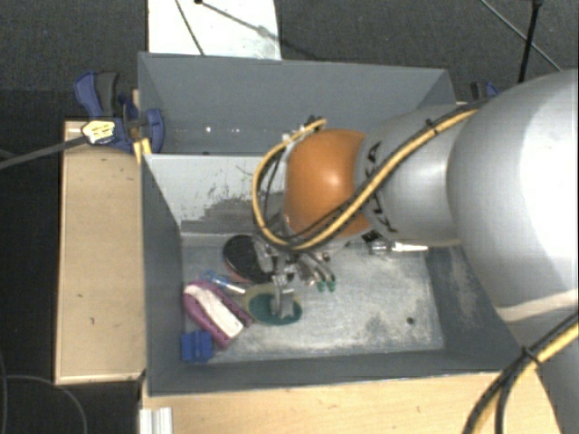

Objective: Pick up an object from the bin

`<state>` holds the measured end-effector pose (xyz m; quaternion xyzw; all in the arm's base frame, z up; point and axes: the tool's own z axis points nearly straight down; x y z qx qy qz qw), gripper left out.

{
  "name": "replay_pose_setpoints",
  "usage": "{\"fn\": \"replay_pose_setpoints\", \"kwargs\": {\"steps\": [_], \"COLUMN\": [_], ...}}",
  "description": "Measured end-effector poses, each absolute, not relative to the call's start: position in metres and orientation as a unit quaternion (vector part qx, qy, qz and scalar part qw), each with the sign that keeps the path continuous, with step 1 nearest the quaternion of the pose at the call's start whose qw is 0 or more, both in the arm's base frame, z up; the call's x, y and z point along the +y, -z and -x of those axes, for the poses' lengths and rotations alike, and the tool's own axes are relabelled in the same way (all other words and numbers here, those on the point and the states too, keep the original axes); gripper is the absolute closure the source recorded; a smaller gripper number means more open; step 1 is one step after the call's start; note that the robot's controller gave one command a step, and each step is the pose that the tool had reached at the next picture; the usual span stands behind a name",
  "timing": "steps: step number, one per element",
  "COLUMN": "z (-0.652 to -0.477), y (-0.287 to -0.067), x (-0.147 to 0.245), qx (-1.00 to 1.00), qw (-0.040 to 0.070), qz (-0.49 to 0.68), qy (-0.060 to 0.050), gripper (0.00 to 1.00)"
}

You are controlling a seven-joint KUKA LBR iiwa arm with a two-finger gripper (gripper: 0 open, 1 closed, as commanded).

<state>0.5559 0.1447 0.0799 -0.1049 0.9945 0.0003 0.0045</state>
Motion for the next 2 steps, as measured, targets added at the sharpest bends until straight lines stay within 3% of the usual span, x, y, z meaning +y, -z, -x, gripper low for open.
{"fn": "replay_pose_setpoints", "kwargs": {"steps": [1, 2], "z": [-0.55, -0.5481], "y": [-0.1633, -0.1587], "x": [0.1353, 0.1354], "qx": [0.995, 0.995], "qw": [0.006, 0.001], "qz": [0.103, 0.103], "qy": [-0.001, -0.001], "gripper": [1.0, 0.0]}}
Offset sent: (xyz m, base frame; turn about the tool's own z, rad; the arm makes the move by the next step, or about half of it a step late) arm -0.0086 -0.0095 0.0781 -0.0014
